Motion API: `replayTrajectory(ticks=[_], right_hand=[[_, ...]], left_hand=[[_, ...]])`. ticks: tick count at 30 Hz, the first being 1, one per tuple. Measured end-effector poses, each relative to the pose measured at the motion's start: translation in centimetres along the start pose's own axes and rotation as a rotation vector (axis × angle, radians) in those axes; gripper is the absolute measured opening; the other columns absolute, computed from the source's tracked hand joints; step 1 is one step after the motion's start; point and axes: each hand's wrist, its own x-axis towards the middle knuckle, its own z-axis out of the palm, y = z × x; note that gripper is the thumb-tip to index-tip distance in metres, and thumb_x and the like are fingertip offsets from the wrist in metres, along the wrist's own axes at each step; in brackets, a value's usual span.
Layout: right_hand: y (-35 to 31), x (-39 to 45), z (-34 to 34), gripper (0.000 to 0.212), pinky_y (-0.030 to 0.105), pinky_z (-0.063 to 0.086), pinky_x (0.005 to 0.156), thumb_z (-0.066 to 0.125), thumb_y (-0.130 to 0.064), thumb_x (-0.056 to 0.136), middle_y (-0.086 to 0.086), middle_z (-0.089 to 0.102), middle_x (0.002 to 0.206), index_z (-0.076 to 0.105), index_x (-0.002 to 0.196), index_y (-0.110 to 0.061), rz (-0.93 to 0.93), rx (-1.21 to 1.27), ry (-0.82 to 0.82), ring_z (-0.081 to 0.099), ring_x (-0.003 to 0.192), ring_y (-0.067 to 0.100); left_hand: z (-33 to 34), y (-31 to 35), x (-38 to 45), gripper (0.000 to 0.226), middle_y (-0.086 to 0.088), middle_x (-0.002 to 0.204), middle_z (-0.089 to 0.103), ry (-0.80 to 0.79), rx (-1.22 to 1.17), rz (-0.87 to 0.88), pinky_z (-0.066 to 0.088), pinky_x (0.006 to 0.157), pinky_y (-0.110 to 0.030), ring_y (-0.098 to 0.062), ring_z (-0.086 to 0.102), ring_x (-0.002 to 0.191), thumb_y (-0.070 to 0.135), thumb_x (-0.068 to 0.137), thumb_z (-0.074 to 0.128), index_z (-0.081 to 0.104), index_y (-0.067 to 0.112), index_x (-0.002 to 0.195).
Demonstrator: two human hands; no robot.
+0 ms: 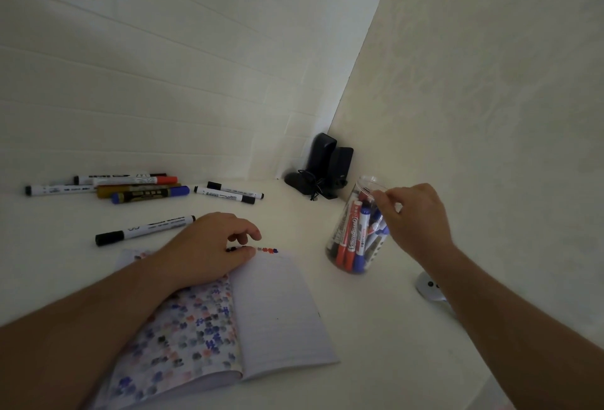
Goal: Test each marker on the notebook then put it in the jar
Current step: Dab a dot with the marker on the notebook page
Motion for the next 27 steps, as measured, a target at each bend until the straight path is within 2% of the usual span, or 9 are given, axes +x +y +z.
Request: replayTrajectory(ticks=[4,9,12,14,18,21,22,24,27], right_hand=[[-0.3,-0.6,0.0,0.034,0.041,0.047,0.091,0.051,-0.042,0.101,-0.001,0.076,0.102,0.077,0.106,-0.021,-0.046,0.105,0.061,0.060,0.101,0.024],[-1.1,0.1,-0.6,0.052,0.051,0.051,0.091,0.033,-0.061,0.097,-0.006,0.072,0.088,0.076,0.105,-0.032,0.069,0.050,-0.149,0.055,0.098,0.018],[-1.5,1.1,-1.0,0.060,0.049,0.057,0.086,0.033,-0.075,0.086,-0.008,0.074,0.088,0.072,0.107,-0.035,0.057,0.023,-0.295,0.066,0.088,0.018],[-1.7,1.3,-0.9,0.062,0.048,0.059,0.083,0.038,-0.078,0.079,-0.006,0.074,0.094,0.070,0.107,-0.033,0.062,0.091,-0.298,0.068,0.089,0.019],[-2.3,1.8,-1.1,0.046,0.059,0.049,0.101,0.062,-0.061,0.088,-0.005,0.063,0.133,0.060,0.128,-0.040,0.064,0.180,-0.192,0.051,0.126,0.027],[-3.2,3.8,-1.7,0.078,0.059,0.038,0.110,0.066,-0.062,0.086,0.001,0.036,0.159,0.029,0.154,-0.047,0.153,0.136,-0.328,0.031,0.144,0.036],[-3.4,4.8,-1.8,0.088,0.057,0.041,0.108,0.066,-0.064,0.085,0.004,0.036,0.160,0.019,0.158,-0.049,0.212,0.140,-0.411,0.037,0.141,0.039],[-3.8,6.4,-2.2,0.098,0.051,0.055,0.092,0.069,-0.064,0.082,0.009,0.055,0.144,0.009,0.159,-0.050,0.314,0.163,-0.597,0.063,0.115,0.035],[-4.7,7.3,-2.9,0.079,0.048,0.063,0.076,0.072,-0.055,0.083,0.002,0.068,0.112,0.035,0.151,-0.041,0.333,0.101,-0.768,0.072,0.089,0.030]], left_hand=[[-0.1,0.0,0.0,0.019,0.025,0.099,0.062,0.003,-0.010,-0.004,0.040,0.074,-0.009,0.010,0.055,0.096,0.043,0.093,0.069,0.064,0.051,0.110],[0.0,0.0,0.0,0.019,0.024,0.099,0.063,0.002,-0.001,-0.005,0.039,0.075,-0.009,0.011,0.054,0.096,0.043,0.094,0.069,0.064,0.050,0.110],[0.0,0.0,0.1,0.019,0.025,0.099,0.063,-0.002,-0.001,-0.011,0.039,0.075,-0.009,0.011,0.054,0.096,0.042,0.093,0.069,0.064,0.051,0.110],[0.0,0.1,0.1,0.019,0.025,0.099,0.062,-0.005,0.006,-0.014,0.039,0.075,-0.009,0.010,0.054,0.095,0.042,0.094,0.069,0.064,0.051,0.109],[-0.1,0.2,0.0,0.019,0.025,0.098,0.062,-0.003,0.008,-0.012,0.038,0.075,-0.009,0.009,0.054,0.095,0.041,0.094,0.068,0.064,0.050,0.111],[-0.2,0.4,0.0,0.020,0.024,0.099,0.062,-0.006,0.009,-0.006,0.039,0.074,-0.010,0.009,0.055,0.095,0.040,0.094,0.068,0.064,0.049,0.111],[-0.3,0.4,0.0,0.020,0.024,0.099,0.062,-0.009,0.007,-0.005,0.039,0.074,-0.010,0.009,0.055,0.095,0.039,0.094,0.068,0.064,0.049,0.111],[-0.3,0.6,0.0,0.020,0.024,0.098,0.063,-0.012,0.008,-0.006,0.039,0.073,-0.009,0.011,0.055,0.095,0.038,0.094,0.068,0.064,0.048,0.111],[-0.3,0.6,0.0,0.020,0.025,0.098,0.063,-0.018,0.017,-0.014,0.038,0.073,-0.009,0.011,0.055,0.095,0.039,0.094,0.069,0.065,0.048,0.112]])
